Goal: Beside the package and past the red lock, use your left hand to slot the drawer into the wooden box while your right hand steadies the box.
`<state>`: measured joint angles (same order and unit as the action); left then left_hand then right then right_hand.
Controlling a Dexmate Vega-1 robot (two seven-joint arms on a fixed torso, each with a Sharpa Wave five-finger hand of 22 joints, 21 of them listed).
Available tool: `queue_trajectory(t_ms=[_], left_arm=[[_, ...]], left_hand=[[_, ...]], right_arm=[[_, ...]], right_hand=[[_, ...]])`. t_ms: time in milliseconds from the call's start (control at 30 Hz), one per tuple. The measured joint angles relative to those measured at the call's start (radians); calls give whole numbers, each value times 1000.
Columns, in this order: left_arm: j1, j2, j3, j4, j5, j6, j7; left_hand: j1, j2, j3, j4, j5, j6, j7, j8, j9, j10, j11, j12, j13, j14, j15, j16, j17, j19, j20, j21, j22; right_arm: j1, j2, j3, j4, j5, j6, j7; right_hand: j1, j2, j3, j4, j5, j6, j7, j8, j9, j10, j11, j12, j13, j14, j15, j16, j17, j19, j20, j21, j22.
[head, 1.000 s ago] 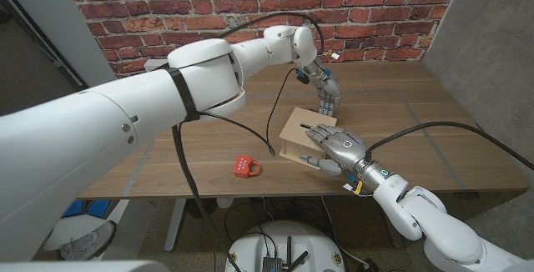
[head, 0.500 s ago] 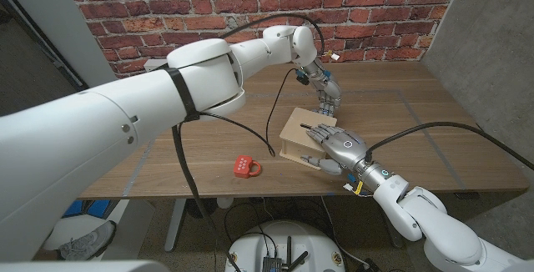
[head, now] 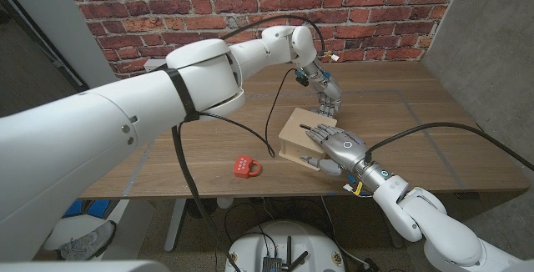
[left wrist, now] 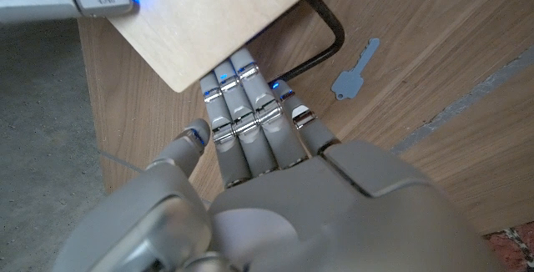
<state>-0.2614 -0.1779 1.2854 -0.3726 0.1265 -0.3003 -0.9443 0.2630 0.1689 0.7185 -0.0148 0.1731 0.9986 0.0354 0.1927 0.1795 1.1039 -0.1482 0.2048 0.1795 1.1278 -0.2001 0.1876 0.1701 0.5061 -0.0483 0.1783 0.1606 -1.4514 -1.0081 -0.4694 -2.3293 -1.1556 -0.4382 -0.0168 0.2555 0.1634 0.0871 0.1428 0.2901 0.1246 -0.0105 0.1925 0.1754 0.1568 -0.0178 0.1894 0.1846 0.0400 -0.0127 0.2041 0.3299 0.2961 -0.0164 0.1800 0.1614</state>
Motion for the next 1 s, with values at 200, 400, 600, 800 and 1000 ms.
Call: queue_trajectory(t_ms=[200, 400, 600, 800, 1000], left_arm=[[1, 2, -3, 0, 0, -4, -6], [1, 4, -4, -1, 1, -9, -7], [-3, 7, -4, -3, 8, -20, -7], [-8, 15, -7, -9, 16, -37, 1], [-14, 25, -15, -16, 25, -55, 17]], left_hand=[[-5, -4, 9, 0, 0, 0, 0, 0, 0, 0, 0, -1, 0, 2, 2, 0, 0, 0, 0, 0, 0], [-9, -7, 10, 0, 0, 0, 0, 0, 0, 0, 0, -2, 0, 2, 2, 0, 0, 0, 0, 0, 0], [-19, -7, 24, -7, 0, -26, -3, -8, 4, -34, 2, -16, 3, -1, -1, -8, -4, 0, 0, 0, 0], [-19, -7, 35, -10, 0, -50, -5, -12, 7, -58, 1, -20, 6, -14, -12, -12, -5, -8, 0, 0, 0], [-25, -12, 45, -20, 0, -75, -2, -15, 6, -84, -2, -24, 6, -50, 6, -19, -2, -22, 4, 0, 0]], right_arm=[[0, 0, -1, -1, -1, 1, 3], [0, 0, -1, -1, -1, 2, 4], [0, 0, -2, -1, -1, 3, 5], [0, 1, -2, 1, 0, 4, 0], [-1, 5, -3, 5, -3, 4, -14]], right_hand=[[0, 0, 0, 0, 0, 0, 0, 0, 0, 0, 0, 0, 0, 0, 0, 0, 0, 0, 0, 0, 0], [0, 0, 0, 0, 0, 0, 0, 0, -1, 0, 0, 0, 0, 0, 0, 0, 0, 0, 0, 0, -1], [0, 0, 0, 0, 0, 0, 0, 0, -1, 0, 0, 0, 0, 0, 0, 0, 0, -2, -2, 0, -1], [0, 0, 0, 0, 0, 0, 0, 0, 0, 0, 0, 0, 0, 0, 0, 0, 0, 0, 1, 2, -1], [0, 0, 0, 0, 0, 0, 0, 0, 1, 0, 0, 0, 0, 0, 0, 0, 0, 2, 2, 4, 1]])
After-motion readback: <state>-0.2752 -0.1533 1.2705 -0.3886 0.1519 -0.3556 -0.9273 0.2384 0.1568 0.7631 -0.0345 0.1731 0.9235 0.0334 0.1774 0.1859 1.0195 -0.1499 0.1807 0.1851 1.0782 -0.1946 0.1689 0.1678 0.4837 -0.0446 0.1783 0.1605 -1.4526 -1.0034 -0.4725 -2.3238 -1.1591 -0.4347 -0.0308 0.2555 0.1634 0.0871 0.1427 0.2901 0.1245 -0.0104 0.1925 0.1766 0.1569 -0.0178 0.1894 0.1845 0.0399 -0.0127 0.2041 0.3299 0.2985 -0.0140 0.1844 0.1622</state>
